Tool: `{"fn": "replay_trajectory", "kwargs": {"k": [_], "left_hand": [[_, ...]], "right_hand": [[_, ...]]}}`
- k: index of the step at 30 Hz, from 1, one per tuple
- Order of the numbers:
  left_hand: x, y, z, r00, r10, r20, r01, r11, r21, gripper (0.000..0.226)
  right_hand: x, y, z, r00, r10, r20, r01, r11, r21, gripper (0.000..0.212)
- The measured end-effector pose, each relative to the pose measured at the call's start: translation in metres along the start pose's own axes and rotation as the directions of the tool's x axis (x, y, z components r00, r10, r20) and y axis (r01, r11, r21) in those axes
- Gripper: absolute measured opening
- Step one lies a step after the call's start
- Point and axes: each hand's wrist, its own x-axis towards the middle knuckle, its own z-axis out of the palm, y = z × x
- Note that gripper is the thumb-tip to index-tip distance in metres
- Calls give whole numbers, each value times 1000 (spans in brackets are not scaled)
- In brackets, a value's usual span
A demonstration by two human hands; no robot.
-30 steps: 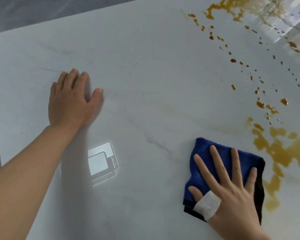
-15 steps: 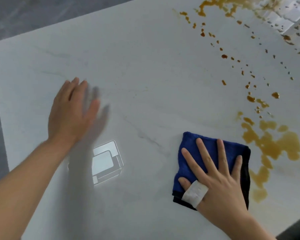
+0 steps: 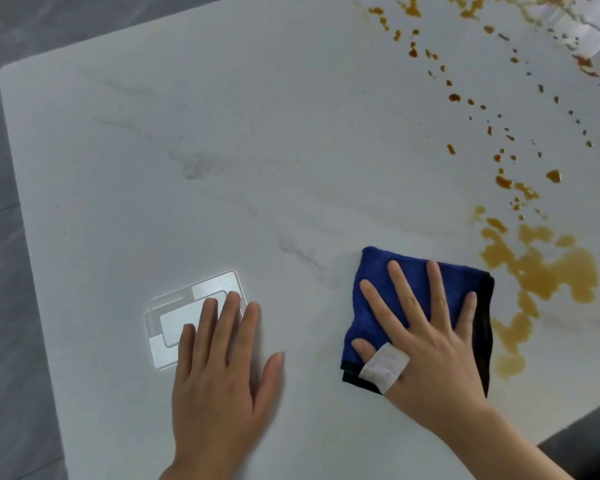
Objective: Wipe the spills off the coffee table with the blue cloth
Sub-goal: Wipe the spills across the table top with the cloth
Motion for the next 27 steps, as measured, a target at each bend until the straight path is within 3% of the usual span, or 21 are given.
{"fn": "replay_trajectory", "kwargs": {"k": [7, 11, 18, 22, 27], "left_hand": [[-1, -1, 5, 998, 24, -55, -22, 999, 43, 64], [0, 0, 6, 998, 15, -57, -12, 998, 54, 64], [-1, 2, 7, 996, -8, -87, 12, 999, 47, 60], [1, 0, 10, 995, 18, -101, -10, 997, 75, 60], [-1, 3, 9, 995, 8, -104, 3, 994, 106, 63]], "right_hand": [[-28, -20, 14, 973, -225, -49, 225, 974, -7, 65], [1, -43, 8, 949, -301, -92, 305, 952, 24, 62], [84, -23, -11, 972, -199, -122, 194, 980, -46, 65], [27, 4, 2, 986, -76, -149, 79, 997, 16, 65], [-42, -26, 19, 951, -304, -60, 306, 952, 27, 73]]}}
